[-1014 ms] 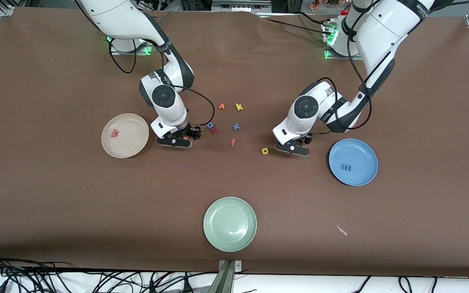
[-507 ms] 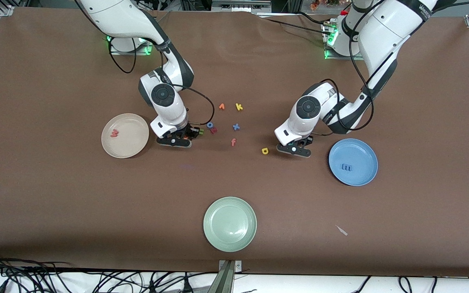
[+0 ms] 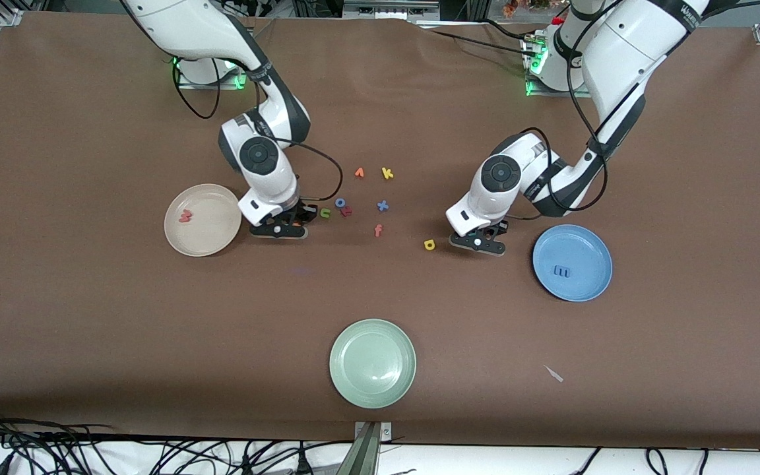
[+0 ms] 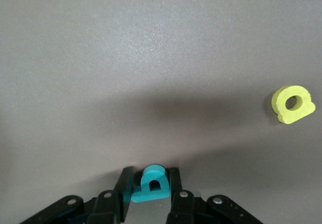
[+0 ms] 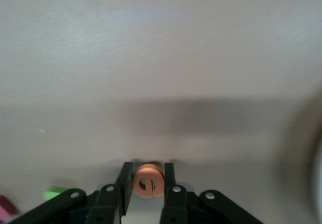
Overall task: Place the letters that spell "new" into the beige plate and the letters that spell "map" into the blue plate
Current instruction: 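Drop the teal b on the blue plate while the right gripper drops the orange o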
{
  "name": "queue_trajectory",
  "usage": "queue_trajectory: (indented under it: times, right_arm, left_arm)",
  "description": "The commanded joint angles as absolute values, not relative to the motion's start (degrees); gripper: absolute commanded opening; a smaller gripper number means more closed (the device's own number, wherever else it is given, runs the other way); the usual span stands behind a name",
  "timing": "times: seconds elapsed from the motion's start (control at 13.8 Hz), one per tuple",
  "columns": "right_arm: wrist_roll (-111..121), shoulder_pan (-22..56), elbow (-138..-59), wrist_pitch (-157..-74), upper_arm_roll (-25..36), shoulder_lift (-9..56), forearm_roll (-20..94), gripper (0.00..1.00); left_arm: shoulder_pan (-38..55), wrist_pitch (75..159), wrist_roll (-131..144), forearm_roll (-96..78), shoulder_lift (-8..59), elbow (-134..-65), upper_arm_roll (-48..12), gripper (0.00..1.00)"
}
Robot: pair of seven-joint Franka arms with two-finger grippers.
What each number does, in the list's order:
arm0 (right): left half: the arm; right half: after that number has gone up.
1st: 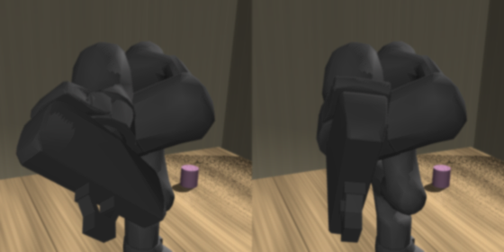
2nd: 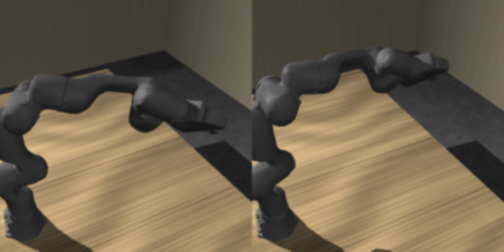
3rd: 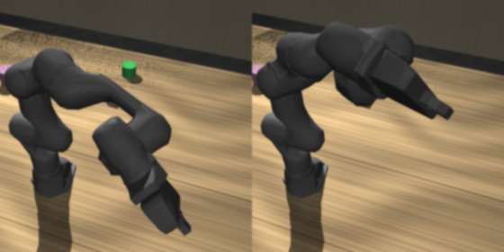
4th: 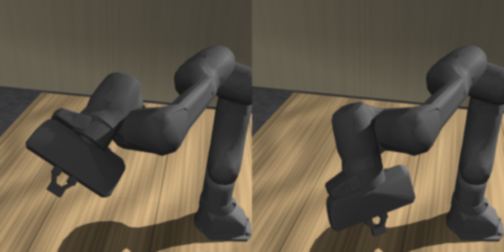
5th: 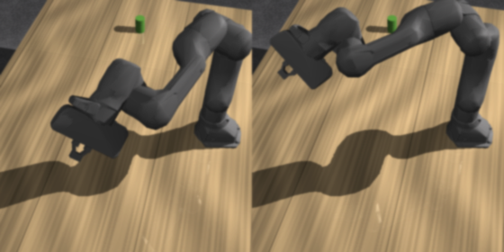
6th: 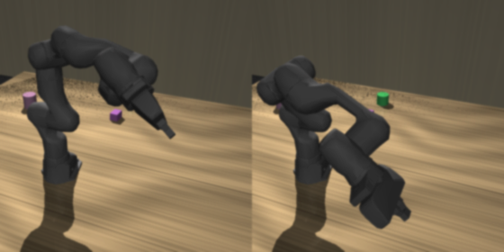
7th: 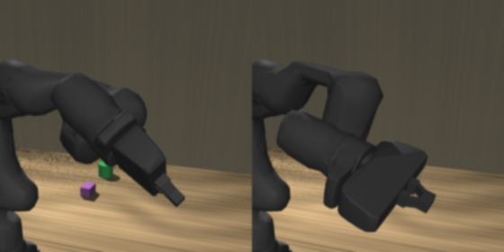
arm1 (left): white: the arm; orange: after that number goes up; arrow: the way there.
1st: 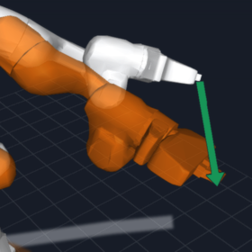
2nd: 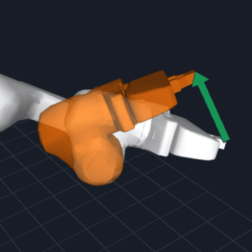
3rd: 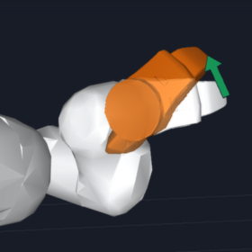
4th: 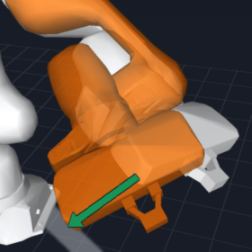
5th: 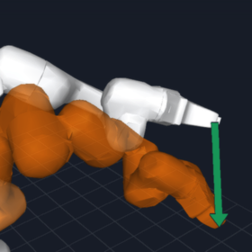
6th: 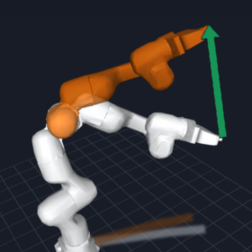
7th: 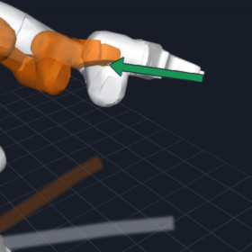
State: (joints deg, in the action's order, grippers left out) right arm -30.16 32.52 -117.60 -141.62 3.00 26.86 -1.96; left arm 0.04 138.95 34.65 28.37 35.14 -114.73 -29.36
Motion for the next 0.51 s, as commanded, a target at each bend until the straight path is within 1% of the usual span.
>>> queue_trajectory:
  times: [0.0,0.07,0.22,0.36,0.43]
  right_arm:
    - [-17.28,32.43,-117.51,-133.08,8.68,20.84,-1.49,0.28]
    - [-12.09,32.43,-118.29,-131.59,10.96,19.44,-1.32,0.28]
    - [-4.34,32.43,-121.53,-130.87,14.83,15.93,-1.32,0.29]
    - [1.47,32.34,-127.85,-133.14,18.79,11.8,-1.14,0.29]
    - [3.5,32.34,-131.62,-135.76,20.29,10.04,-1.14,0.29]
  left_arm:
    - [-0.88,133.71,34.28,29.98,31.04,-114.44,-30.23,0.31]
    - [-0.97,131.25,32.71,29.62,29.89,-113.48,-30.32,0.31]
    - [-3.24,129.55,26.23,26.65,27.78,-113.12,-30.32,0.31]
    - [-6.22,128.59,16.75,23.13,26.2,-113.03,-30.32,0.31]
    - [-8.33,127.63,12.26,22.85,25.58,-112.77,-30.32,0.31]
